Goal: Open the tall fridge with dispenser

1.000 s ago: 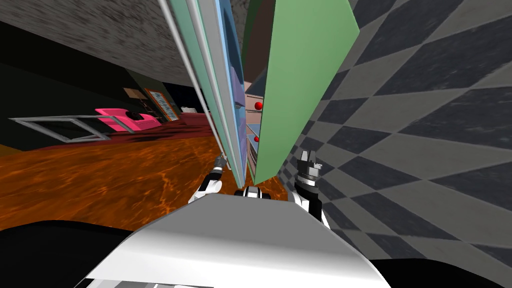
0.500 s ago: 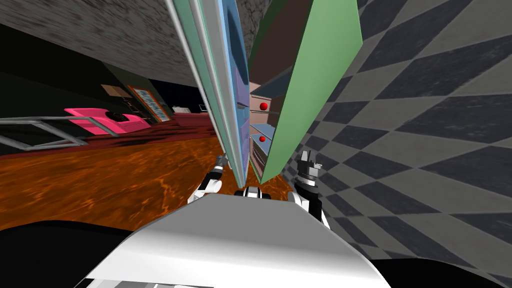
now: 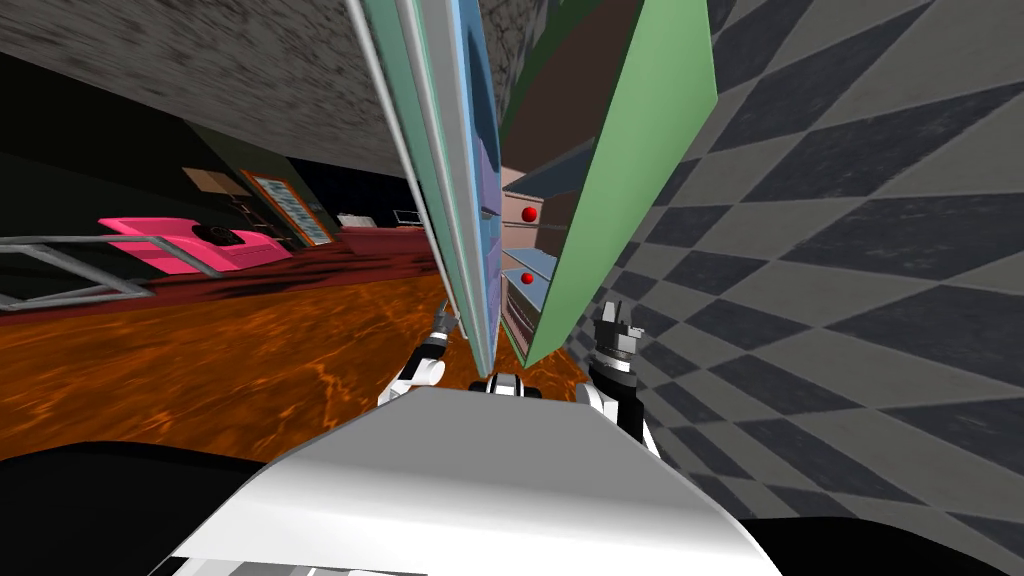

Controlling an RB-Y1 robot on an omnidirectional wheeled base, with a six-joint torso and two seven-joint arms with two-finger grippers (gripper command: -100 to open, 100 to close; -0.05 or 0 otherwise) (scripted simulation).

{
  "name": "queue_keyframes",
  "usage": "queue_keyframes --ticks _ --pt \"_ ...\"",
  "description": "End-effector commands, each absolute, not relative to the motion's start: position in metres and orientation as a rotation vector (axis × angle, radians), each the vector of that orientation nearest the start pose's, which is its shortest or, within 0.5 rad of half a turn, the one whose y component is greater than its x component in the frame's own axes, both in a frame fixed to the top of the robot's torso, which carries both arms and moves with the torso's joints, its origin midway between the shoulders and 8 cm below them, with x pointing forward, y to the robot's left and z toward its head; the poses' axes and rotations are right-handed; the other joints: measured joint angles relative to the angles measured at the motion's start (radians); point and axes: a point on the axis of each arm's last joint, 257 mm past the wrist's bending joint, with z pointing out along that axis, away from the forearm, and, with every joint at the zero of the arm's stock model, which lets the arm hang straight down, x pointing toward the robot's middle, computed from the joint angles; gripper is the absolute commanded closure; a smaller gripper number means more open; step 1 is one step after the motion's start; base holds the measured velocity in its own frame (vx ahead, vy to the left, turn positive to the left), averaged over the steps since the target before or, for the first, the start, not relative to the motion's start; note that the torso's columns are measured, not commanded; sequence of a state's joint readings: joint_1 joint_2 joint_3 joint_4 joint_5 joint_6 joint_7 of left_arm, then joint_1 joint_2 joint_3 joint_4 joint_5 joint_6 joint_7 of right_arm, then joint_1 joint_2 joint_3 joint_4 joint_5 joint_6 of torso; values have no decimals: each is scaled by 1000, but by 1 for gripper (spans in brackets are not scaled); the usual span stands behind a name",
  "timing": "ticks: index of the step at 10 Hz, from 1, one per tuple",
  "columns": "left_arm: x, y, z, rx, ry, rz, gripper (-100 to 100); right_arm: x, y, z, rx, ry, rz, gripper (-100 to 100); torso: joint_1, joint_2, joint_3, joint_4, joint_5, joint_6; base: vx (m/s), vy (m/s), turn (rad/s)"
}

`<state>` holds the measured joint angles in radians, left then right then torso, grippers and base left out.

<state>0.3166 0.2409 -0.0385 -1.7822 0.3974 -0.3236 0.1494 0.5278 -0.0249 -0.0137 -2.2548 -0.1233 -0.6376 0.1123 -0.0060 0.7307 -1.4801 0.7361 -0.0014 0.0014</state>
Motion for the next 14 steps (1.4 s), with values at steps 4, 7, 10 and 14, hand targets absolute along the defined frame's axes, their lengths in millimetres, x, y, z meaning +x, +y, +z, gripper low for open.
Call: queue_keyframes --ticks 4,7,10,14 --pt "445 308 -189 -1273 878 -1512 100 319 -299 30 609 517 1262 0 5 5 4 3 0 0 -24 51 -42" --pt "444 301 -185 -1262 896 -1536 100 319 -299 30 609 518 1261 0 13 -2 -1 1 3 1 27 287 -94" --pt "443 290 -181 -1247 924 -1572 100 319 -299 30 609 518 1261 0 4 -1 -1 2 0 4 25 313 -121" --pt "440 282 -182 -1244 952 -1593 100 319 -299 30 609 518 1261 0 6 2 1 3 0 1 16 290 -103"
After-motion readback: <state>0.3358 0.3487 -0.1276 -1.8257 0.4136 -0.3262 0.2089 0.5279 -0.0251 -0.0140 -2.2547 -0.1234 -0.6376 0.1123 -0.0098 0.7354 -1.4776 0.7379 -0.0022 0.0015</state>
